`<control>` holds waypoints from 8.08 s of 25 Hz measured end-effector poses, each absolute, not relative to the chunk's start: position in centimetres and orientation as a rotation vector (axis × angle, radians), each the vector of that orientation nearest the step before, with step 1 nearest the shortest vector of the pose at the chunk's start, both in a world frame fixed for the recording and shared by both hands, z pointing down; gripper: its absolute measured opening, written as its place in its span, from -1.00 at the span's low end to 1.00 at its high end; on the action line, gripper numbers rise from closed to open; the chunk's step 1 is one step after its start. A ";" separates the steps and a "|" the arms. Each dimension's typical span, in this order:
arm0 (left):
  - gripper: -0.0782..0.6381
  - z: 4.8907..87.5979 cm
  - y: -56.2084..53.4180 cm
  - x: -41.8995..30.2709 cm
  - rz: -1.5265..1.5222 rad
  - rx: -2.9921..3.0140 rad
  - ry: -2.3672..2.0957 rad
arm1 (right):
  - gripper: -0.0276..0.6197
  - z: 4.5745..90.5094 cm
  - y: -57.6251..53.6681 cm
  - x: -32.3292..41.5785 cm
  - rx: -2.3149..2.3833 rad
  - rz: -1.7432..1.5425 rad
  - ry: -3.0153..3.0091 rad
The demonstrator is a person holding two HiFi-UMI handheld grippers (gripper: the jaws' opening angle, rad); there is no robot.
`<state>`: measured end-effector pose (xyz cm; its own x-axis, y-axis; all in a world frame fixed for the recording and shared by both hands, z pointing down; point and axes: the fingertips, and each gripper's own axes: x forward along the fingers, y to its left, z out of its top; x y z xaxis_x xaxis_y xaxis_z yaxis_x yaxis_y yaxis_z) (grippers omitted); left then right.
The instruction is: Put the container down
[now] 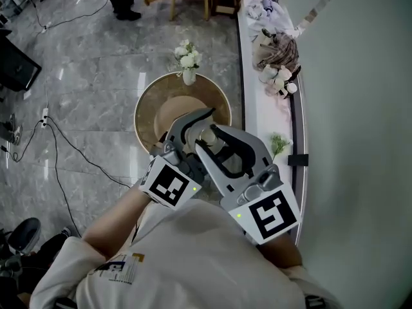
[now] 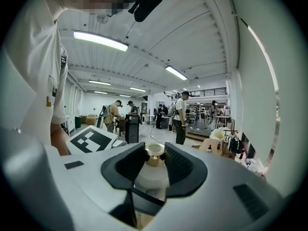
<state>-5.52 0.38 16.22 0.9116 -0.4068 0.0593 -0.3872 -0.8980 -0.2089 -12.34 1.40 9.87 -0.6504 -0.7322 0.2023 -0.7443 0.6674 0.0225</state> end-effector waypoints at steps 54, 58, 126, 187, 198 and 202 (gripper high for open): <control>0.22 30.3 -13.2 7.4 -0.081 -2.959 0.405 | -0.52 24.8 -13.5 0.2 1.260 0.200 -2.474; 0.22 33.6 -13.8 8.7 -0.091 -2.980 0.400 | -0.52 28.3 -14.0 1.6 1.224 0.194 -2.439; 0.22 79.8 -11.7 11.8 -0.678 -3.150 0.089 | -0.52 74.5 -13.2 5.4 1.046 0.292 -2.409; 0.18 67.7 -13.8 5.7 -0.719 -3.086 0.474 | -0.75 62.0 -14.8 9.3 1.565 0.474 -2.400; -0.14 45.5 -19.0 4.5 -0.476 -3.031 0.804 | -0.86 42.2 -17.0 11.6 1.576 0.300 -2.409; -0.20 36.8 -19.8 4.7 -0.402 -2.972 0.909 | -0.87 34.0 -17.1 11.8 1.594 0.208 -2.411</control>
<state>4.68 -19.83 36.76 0.7987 -0.5515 0.2408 -0.5494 -0.8315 -0.0820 11.82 -17.09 33.99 -0.3744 -0.8845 0.2783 -0.9191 0.3937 0.0150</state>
